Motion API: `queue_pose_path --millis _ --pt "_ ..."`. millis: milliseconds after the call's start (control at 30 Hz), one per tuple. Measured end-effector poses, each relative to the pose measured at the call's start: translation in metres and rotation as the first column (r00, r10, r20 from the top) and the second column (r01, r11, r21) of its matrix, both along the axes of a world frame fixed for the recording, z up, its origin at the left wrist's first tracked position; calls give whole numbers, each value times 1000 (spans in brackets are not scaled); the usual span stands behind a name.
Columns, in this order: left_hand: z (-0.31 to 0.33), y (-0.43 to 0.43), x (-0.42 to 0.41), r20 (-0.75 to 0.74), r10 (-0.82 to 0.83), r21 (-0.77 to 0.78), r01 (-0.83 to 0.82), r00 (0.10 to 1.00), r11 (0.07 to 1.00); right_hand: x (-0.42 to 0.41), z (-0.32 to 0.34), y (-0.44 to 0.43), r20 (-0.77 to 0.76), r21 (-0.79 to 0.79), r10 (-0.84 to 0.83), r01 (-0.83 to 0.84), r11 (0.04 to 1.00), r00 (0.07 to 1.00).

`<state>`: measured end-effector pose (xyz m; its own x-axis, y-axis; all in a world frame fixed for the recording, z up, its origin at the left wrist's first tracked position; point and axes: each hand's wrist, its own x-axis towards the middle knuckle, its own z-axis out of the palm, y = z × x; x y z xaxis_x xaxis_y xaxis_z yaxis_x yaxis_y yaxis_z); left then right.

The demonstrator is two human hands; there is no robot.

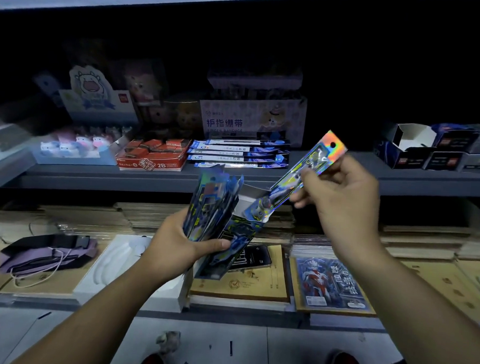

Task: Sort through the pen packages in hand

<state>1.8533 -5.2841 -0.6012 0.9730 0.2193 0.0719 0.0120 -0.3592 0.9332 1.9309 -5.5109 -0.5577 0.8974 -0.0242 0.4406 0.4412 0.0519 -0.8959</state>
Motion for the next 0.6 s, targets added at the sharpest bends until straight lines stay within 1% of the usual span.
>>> queue_pose_path --millis 67,100,133,167,200,233,300,333,400,500,600 --pt "0 -1 0 18 5 14 -6 1000 1000 -7 -4 6 -39 -104 15 -19 994 999" --pt "0 -1 0 23 9 18 -10 1000 1000 -9 -7 8 -66 -185 16 -28 982 998" --pt "0 0 0 23 12 16 -12 1000 1000 -10 -10 11 -78 -312 4 -28 950 997" --pt "0 -1 0 22 15 11 -16 1000 1000 -10 -14 13 -77 -453 -7 -29 891 997" --pt "0 0 0 20 16 10 -16 1000 1000 -10 -17 15 -79 -560 -5 -41 827 997" --pt "1 -1 0 18 13 9 -14 1000 1000 -10 -19 17 -93 -601 7 -62 797 996" --pt "0 0 0 12 -3 3 3 1000 1000 -9 -19 17 -104 -566 27 -82 820 994" --pt "0 0 0 5 -17 3 17 1000 1000 -9 -18 16 -76 -541 38 -74 838 996" --pt "0 2 0 -9 -52 29 52 999 998 -11 -12 13 29 -516 96 -68 854 995" --pt "-1 3 0 -47 -121 48 124 991 991 -12 -5 10 172 -571 214 -79 817 962" --pt "-2 4 -1 -84 -164 39 167 983 985 -8 -9 9 208 -593 264 -93 800 942"
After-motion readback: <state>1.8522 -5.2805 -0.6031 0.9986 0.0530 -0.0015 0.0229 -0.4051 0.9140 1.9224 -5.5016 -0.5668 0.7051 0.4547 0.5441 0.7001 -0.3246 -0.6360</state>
